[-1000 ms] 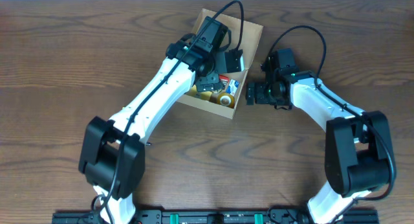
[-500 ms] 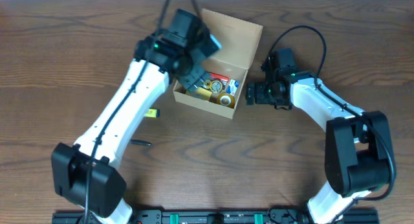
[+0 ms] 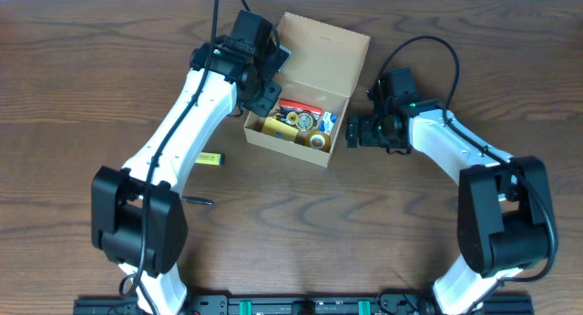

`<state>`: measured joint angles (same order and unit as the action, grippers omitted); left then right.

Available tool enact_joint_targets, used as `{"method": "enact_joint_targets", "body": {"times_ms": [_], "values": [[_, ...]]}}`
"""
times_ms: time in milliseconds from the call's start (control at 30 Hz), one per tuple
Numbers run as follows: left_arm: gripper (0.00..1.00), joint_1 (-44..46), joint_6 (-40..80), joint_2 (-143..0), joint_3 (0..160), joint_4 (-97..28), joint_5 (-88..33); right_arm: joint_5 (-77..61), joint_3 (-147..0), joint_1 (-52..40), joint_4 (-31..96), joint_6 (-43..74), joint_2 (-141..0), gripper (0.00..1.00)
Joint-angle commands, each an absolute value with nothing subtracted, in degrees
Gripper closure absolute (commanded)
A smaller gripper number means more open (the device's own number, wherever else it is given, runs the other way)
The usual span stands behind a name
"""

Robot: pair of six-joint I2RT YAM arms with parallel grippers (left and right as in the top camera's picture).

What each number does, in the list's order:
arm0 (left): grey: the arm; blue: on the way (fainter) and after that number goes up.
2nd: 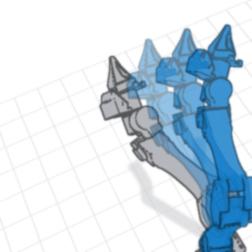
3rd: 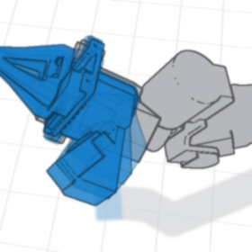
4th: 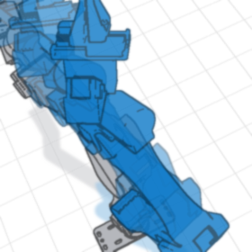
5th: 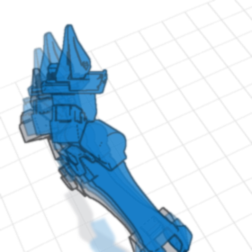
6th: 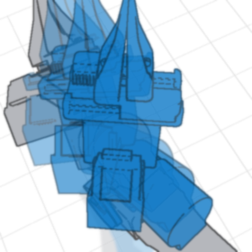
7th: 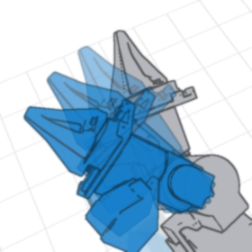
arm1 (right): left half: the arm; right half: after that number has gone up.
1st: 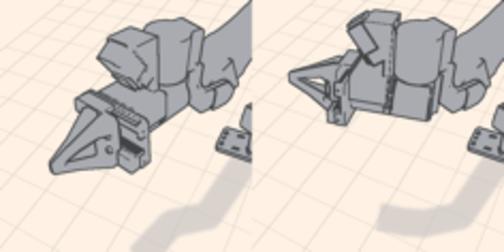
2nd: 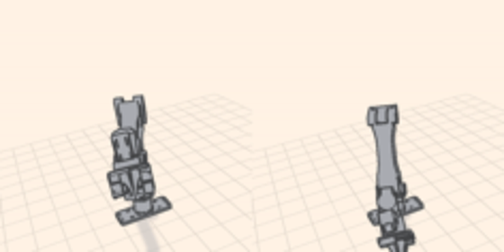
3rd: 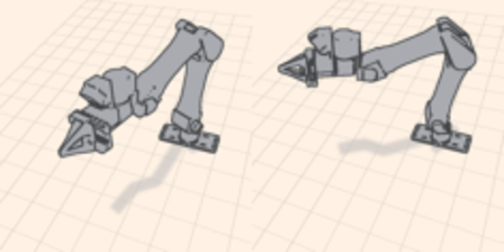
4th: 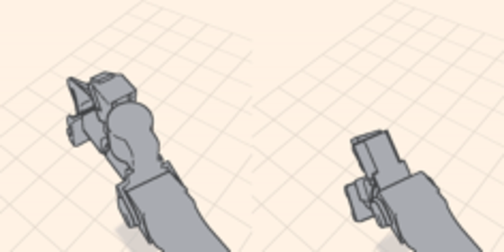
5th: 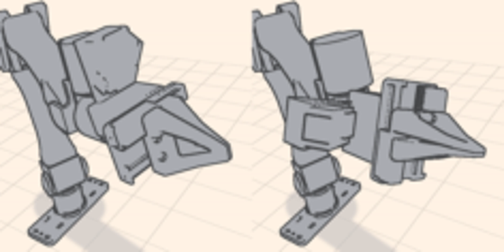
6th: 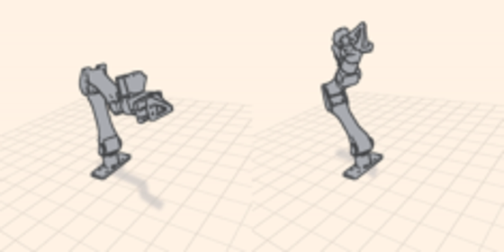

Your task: Pack container

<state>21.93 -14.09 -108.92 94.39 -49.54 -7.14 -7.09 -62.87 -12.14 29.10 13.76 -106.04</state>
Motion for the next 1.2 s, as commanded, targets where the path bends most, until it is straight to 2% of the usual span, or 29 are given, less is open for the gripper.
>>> {"method": "enact_joint_targets", "body": {"times_ms": [0,233,267,433,800,1033,1167], "values": [[0.63,21.4,-12.6,-110.5,94.2,-49.1,-7.1,-7.3,-62.8,-11.7,29.1,13.0,-106.1,0.01],[0.64,21.0,-12.6,-113.6,94.2,-48.7,-6.5,-7.3,-62.8,-11.7,29.1,13.0,-106.1,0.01],[0.67,21.0,-12.3,-113.8,94.2,-48.6,-5.4,-7.3,-62.8,-11.7,29.1,13.0,-106.1,0.01],[0.68,20.9,-10.0,-114.1,94.2,-48.3,1.2,-7.3,-62.8,-11.7,29.1,13.0,-106.1,0.01],[0.66,20.6,-6.6,-114.1,92.6,-46.9,-1.5,-7.3,-62.8,-11.7,29.1,13.0,-106.1,0.01],[0.73,20.6,-5.0,-114.1,89.7,-44.8,-2.8,-7.3,-62.8,-11.7,29.1,13.0,-106.1,0.01],[0.81,20.6,-3.7,-114.1,89.7,-44.7,-2.8,-7.3,-62.8,-11.7,29.1,13.0,-106.1,0.01]]}}
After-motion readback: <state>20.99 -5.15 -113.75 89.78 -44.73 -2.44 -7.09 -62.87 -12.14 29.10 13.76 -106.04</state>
